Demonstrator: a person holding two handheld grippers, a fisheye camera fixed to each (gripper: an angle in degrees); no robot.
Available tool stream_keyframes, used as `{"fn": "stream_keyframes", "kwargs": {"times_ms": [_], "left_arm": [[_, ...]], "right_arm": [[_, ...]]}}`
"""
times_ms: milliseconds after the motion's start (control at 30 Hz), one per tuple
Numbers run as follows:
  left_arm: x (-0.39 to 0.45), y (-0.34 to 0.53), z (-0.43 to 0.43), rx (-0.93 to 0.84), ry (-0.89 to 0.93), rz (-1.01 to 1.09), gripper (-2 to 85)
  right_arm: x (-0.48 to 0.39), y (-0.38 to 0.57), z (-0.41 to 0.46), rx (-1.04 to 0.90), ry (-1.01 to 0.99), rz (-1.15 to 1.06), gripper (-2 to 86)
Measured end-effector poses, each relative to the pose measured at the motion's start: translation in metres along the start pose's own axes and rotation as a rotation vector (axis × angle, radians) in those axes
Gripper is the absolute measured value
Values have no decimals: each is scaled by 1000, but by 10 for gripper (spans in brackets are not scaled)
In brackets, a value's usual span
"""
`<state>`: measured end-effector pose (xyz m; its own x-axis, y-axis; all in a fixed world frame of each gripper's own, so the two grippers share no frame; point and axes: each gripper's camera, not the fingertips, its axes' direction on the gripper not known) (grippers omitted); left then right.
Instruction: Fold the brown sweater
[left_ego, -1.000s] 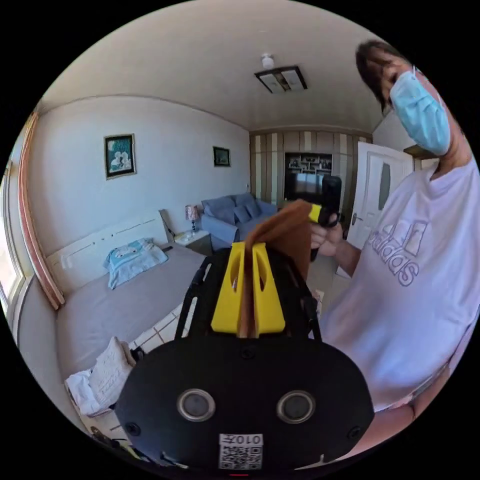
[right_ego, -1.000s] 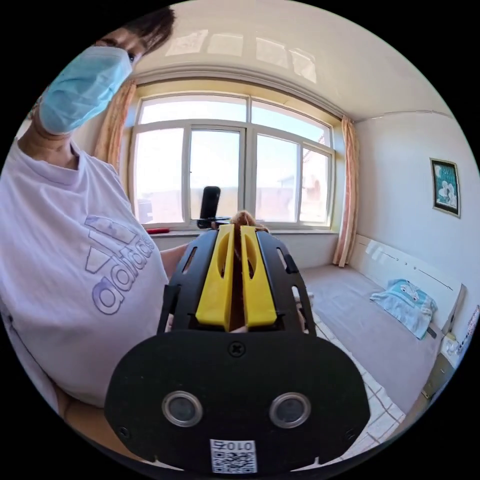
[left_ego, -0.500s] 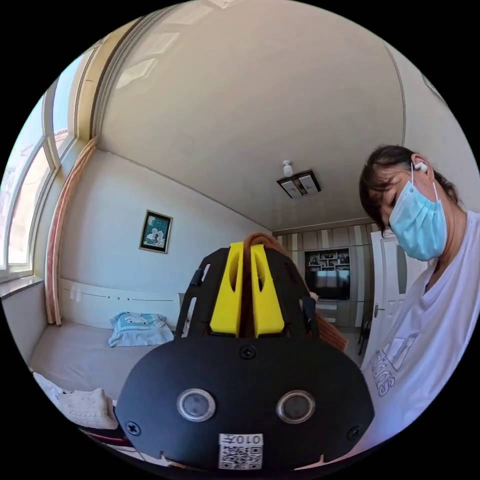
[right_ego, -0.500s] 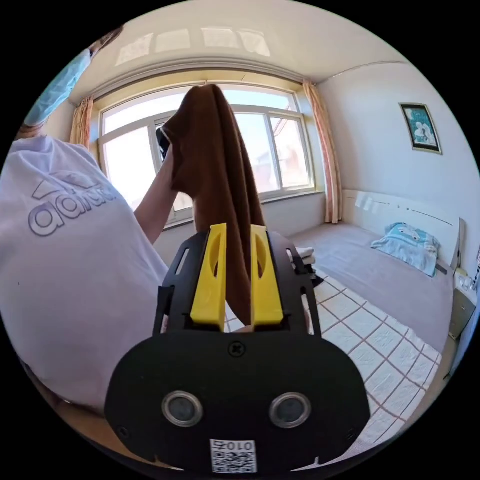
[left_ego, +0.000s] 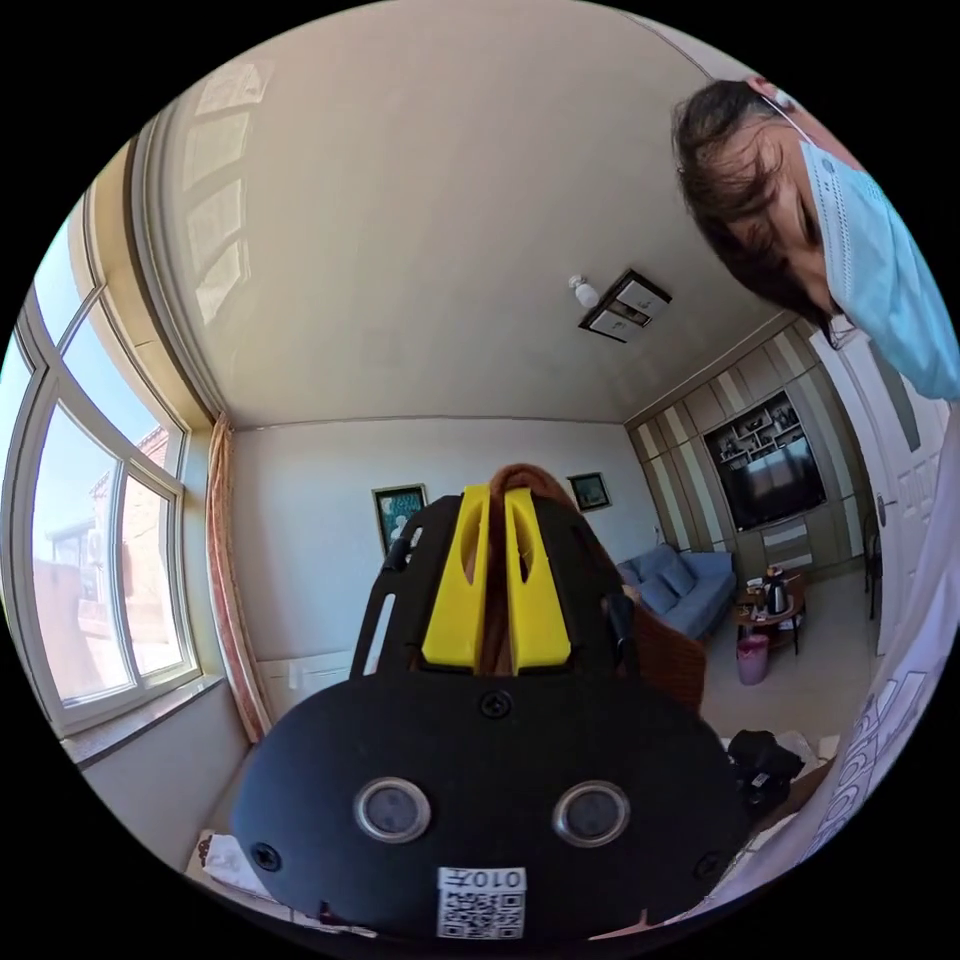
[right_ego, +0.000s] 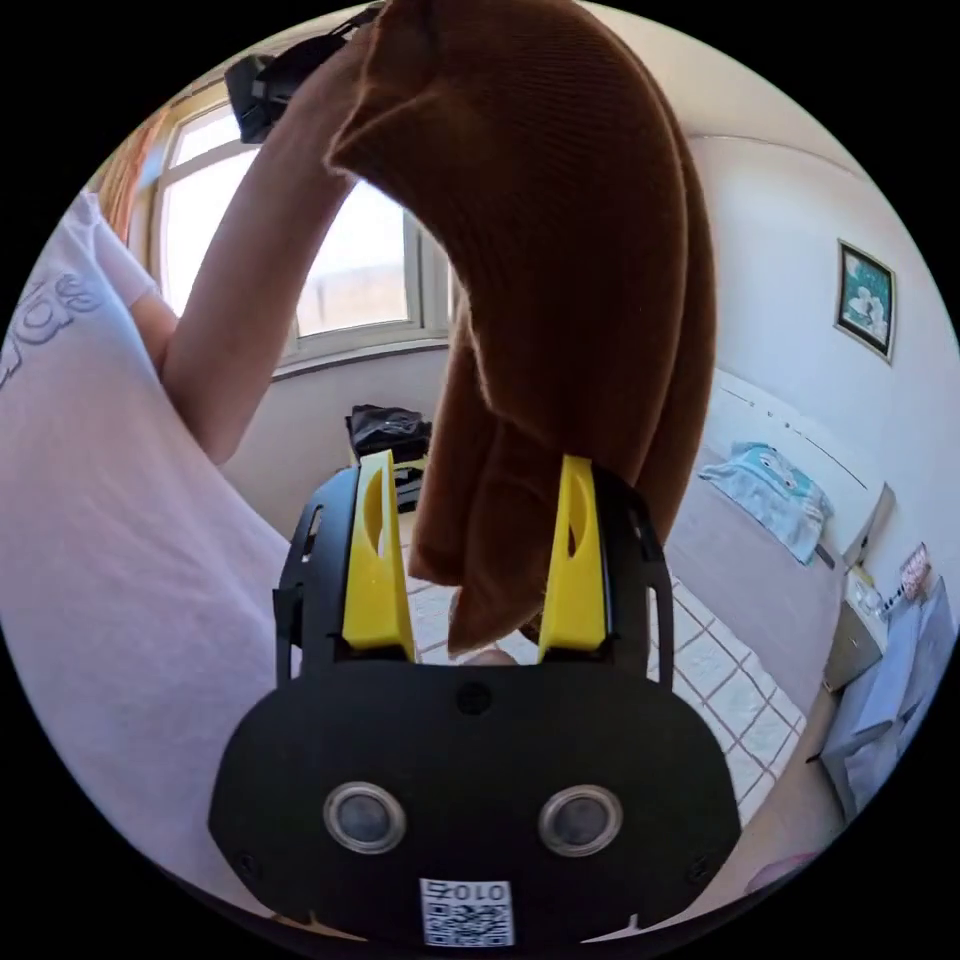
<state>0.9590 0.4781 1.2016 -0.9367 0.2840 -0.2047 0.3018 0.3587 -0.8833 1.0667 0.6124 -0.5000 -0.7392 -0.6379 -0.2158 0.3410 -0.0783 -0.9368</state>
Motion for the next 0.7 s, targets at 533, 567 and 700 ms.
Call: {"fn": "stream_keyframes", "kwargs": {"times_ms": [533, 567, 700], "left_arm": [[-23, 32, -25, -105, 46, -116, -1], [-25, 34, -25, -123, 60, -120, -1], [-38, 42, -28, -168, 116, -178, -1]], "right_arm": [[54, 16, -34, 181, 368, 274, 115], [58, 21, -48, 235, 377, 277, 107], [86, 35, -72, 295, 311, 341, 104]]}}
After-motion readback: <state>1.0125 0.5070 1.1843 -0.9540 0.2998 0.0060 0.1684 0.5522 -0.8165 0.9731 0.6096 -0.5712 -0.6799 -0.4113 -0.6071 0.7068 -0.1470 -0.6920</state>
